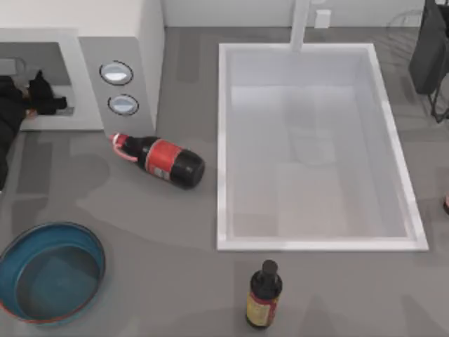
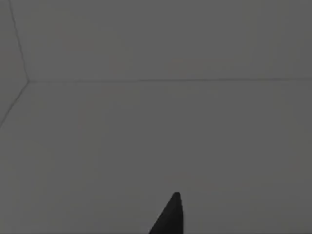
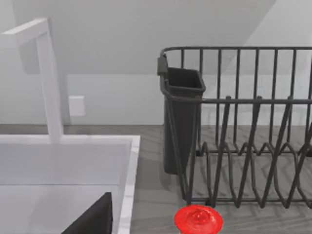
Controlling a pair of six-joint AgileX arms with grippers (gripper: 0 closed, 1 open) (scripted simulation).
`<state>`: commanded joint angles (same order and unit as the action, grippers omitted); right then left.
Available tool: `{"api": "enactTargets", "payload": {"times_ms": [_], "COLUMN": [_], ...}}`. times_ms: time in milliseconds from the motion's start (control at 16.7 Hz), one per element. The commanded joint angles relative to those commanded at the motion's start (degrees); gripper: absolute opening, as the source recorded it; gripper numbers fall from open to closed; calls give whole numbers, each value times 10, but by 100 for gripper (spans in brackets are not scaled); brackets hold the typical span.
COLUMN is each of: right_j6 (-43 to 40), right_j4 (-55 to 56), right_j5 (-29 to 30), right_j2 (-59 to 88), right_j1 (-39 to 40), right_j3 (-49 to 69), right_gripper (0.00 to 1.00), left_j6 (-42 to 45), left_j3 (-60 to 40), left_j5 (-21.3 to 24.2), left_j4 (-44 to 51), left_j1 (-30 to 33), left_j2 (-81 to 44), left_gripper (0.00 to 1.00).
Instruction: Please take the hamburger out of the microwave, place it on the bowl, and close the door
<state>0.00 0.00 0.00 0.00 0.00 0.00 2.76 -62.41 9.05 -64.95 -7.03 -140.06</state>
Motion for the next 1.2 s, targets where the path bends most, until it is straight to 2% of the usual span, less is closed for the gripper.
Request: {"api": "enactTargets", "payload": {"times_ms": [300, 540, 840, 1200], "right_j6": [0, 0, 0, 0], "right_j4": [0, 0, 0, 0], "right_j5": [0, 0, 0, 0], "right_j2": [0, 0, 0, 0], "right_j1": [0, 0, 0, 0], "right_j3": [0, 0, 0, 0], "right_gripper": [100, 100, 100, 100], "left_j6": [3, 4, 5, 6], "left_j3": [184, 226, 223, 222], "left_j5": [13, 16, 15, 14], "left_j4": [-114, -147, -138, -18], "left_j1": [-14, -18, -14, -14], "left_j2": [72, 93, 100, 220], "left_gripper": [0, 0, 0, 0]}}
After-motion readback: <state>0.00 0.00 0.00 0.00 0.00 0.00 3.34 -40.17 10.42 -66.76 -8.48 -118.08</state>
